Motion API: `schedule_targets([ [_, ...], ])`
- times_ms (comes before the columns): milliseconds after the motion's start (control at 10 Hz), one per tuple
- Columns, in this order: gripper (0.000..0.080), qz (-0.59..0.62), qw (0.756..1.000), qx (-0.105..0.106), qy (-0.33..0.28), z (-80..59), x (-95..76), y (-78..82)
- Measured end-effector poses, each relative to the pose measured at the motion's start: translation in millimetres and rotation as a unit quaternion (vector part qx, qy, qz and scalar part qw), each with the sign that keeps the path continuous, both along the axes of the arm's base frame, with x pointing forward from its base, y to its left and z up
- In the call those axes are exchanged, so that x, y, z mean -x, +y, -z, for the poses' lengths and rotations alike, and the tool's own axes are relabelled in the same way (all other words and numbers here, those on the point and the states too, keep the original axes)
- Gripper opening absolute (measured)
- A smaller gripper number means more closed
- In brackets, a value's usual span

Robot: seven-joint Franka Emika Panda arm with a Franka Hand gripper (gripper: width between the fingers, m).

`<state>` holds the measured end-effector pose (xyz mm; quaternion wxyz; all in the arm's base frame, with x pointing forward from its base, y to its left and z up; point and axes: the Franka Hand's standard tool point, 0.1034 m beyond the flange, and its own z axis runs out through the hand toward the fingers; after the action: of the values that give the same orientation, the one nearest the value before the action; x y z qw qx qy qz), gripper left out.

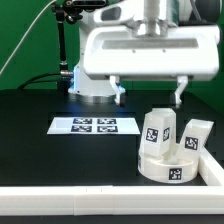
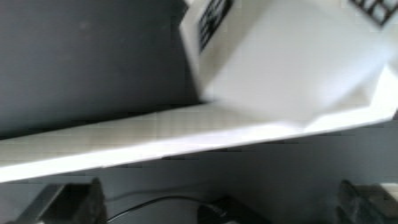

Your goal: Assemble stool

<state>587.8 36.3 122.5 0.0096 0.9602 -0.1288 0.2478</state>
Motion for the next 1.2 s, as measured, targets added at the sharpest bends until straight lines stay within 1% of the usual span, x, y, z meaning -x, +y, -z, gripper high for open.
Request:
schedule_targets([
  [100, 0.0648, 0.006, 1.0, -0.006, 0.001, -8.3, -6.7, -7.6],
  [500, 0.0648, 0.006, 1.0, -0.004, 0.0, -5.8, -5.8, -7.4],
  [600, 0.0648, 0.007, 1.0, -0.009, 0.013, -3.2, -3.9, -7.8],
  [700, 0.0648, 0.023, 1.0, -0.013, 0.015, -1.5, -1.9, -16.4],
  [800, 0.0648, 0.046, 0.997, -0.039, 0.057, 6.1, 5.3, -14.6],
  [900, 0.0648, 0.061, 0.99, -0.066, 0.111, 7.6, 7.3, -10.6],
  [1000, 0.0648, 0.052, 0.986, -0.071, 0.138, 5.7, 4.3, -11.9],
  [1100, 0.0648, 0.044, 0.983, -0.076, 0.16, 6.1, 5.4, -13.1],
  [1200, 0.0648, 0.046, 0.978, -0.085, 0.184, 6.5, 8.7, -13.5],
])
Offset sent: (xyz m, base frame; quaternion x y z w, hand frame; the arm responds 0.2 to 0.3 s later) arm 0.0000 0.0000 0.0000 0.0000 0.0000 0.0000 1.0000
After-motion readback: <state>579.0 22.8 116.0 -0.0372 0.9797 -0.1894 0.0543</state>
